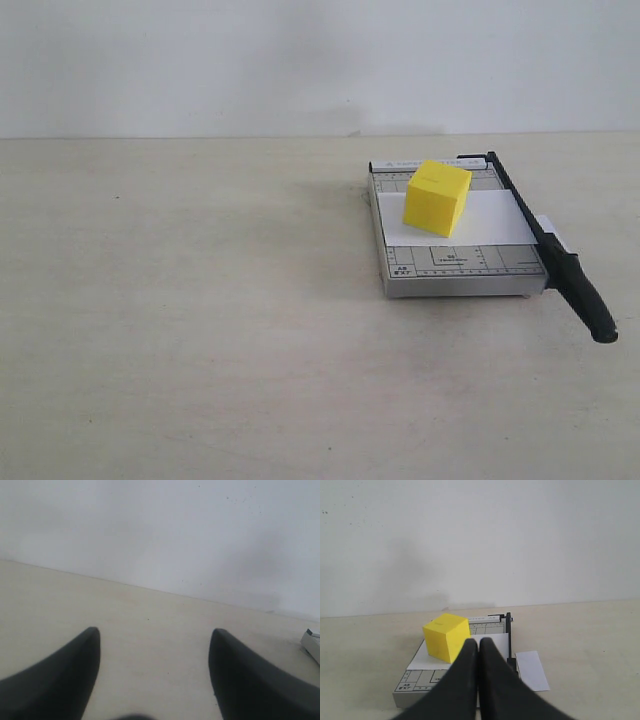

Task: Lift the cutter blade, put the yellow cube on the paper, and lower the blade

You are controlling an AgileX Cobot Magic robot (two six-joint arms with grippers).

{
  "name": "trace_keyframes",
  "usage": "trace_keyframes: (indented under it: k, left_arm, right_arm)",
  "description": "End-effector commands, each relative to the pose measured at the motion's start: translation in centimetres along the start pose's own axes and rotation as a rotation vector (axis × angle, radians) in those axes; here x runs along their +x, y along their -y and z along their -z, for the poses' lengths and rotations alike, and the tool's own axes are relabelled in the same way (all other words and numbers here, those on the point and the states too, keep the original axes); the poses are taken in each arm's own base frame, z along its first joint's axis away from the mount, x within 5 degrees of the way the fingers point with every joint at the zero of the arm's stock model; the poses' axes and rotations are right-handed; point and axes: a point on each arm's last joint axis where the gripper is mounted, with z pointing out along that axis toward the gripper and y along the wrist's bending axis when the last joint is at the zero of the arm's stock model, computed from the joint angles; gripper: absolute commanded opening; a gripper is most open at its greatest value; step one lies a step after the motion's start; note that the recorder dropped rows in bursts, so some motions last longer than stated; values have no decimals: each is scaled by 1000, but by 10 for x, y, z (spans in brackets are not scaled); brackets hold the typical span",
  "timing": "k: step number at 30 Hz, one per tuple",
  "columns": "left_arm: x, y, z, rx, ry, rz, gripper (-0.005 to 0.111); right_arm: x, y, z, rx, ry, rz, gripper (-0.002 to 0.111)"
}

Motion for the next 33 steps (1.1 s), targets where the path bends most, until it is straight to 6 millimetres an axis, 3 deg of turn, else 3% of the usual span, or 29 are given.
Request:
trace_keyframes:
  k: [1, 33]
  left_arm:
    - [1, -1, 0, -5, -3, -2, 60]
    - [-4, 2, 0, 25, 52, -46, 60]
  right_arm:
    - [1, 0, 0, 0, 8, 8, 0]
    - [1, 0, 0, 0, 8, 6, 0]
